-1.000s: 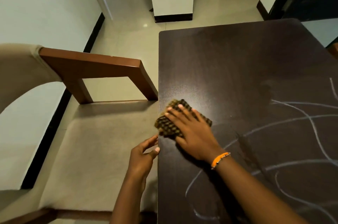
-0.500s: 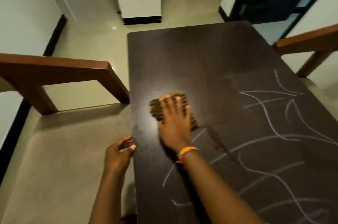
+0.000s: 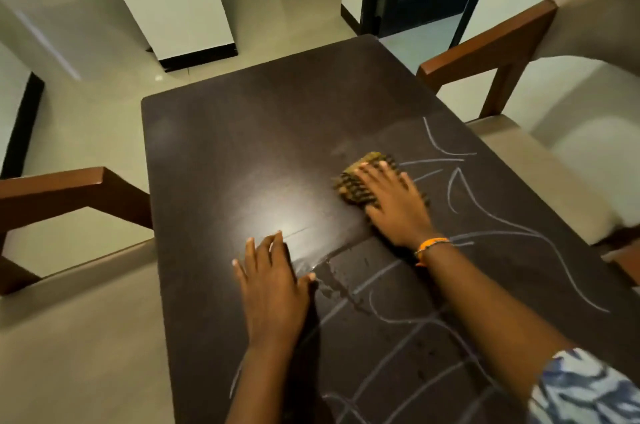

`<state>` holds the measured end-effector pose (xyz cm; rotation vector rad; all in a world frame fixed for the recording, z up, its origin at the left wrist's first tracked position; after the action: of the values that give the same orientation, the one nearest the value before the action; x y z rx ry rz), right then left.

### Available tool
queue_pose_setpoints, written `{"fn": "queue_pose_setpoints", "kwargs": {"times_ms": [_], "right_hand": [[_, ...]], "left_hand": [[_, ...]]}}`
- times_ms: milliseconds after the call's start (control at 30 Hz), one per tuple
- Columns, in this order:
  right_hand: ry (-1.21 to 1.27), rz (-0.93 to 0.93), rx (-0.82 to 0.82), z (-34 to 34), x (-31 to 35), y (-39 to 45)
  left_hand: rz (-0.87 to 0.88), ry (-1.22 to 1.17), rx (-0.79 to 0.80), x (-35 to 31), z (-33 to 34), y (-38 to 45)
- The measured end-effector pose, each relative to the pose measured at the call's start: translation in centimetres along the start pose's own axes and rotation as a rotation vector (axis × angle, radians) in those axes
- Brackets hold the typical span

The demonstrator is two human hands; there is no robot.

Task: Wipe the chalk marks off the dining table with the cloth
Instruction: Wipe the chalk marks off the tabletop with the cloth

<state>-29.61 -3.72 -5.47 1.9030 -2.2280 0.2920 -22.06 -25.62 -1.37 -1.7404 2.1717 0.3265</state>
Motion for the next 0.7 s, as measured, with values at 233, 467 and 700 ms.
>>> {"fn": "queue_pose_setpoints", "kwargs": {"times_ms": [233, 467, 700], "right_hand": [[0.093, 0.570, -0.152, -3.2, -11.0, 3.3], [0.109, 0.049, -0.010, 2.0, 4.5, 2.1], [0.135, -0.208, 0.023, -0.3, -1.6, 5.9]], "left_hand": [[0.057, 0.061, 0.113, -2.2, 1.3, 3.4], [-0.047, 0.122, 0.124, -3.4, 2.2, 3.4], [-0.050, 0.122, 0.131, -6.7, 2.6, 6.4]]}}
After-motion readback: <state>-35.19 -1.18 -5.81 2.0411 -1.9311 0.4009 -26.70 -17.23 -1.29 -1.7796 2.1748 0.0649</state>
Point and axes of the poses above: each hand's wrist, its own y-axis towards the middle knuckle, its own z-axis out of the palm, x = y × z, the point moved 1 cm from there along y, towards the middle knuckle, and after that the axes turned 13 degrees about z, right-handed, at the moved point
